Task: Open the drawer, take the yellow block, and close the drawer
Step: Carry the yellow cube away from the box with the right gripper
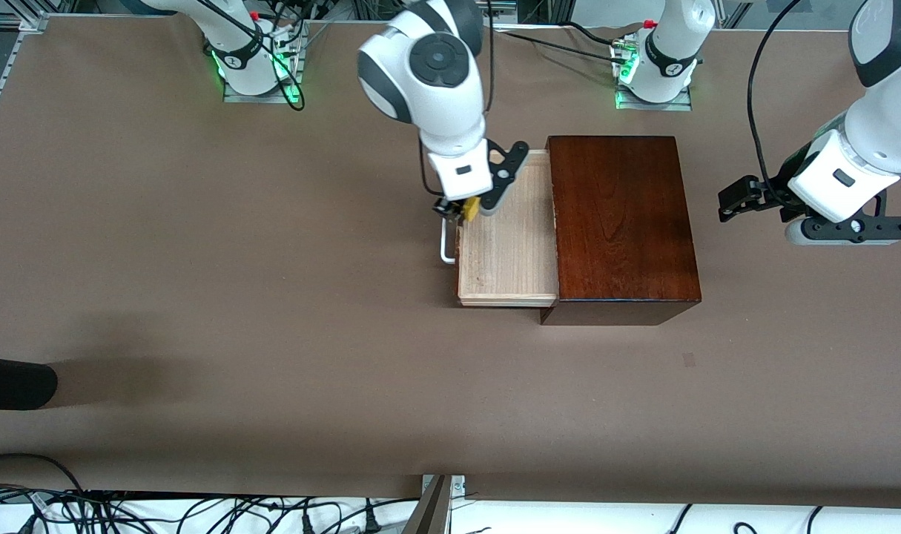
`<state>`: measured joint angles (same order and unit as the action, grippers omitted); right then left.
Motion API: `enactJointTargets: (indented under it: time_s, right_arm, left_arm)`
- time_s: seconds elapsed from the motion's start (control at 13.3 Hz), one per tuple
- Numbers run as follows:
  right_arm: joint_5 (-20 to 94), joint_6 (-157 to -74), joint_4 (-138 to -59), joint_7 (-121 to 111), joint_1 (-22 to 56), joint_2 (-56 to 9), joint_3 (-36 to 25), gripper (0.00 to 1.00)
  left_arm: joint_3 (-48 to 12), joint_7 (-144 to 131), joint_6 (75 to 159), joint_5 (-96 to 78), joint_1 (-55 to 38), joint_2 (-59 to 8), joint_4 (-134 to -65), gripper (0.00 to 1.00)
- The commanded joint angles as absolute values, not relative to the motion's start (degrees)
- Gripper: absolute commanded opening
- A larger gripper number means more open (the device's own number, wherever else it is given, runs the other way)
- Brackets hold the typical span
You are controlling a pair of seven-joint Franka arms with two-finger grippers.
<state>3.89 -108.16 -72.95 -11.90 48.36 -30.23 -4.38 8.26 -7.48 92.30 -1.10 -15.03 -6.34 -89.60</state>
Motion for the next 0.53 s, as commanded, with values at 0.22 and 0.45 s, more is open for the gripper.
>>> enactJointTargets:
  time_s: [0.22, 0.45]
  right_arm:
    - [4.3, -99.9, -77.5, -7.8, 48.1, -21.5, -15.2, 0.0]
    - [4.3, -99.9, -83.3, -6.3, 48.1, -17.4, -20.9, 0.0]
  left_arm:
    - [6.8, -6.8, 92.1, 1.4, -15.0, -7.3, -87.6, 1.0]
    - [6.3, -6.8, 93.8, -0.6, -15.0, -7.3, -86.3, 1.0]
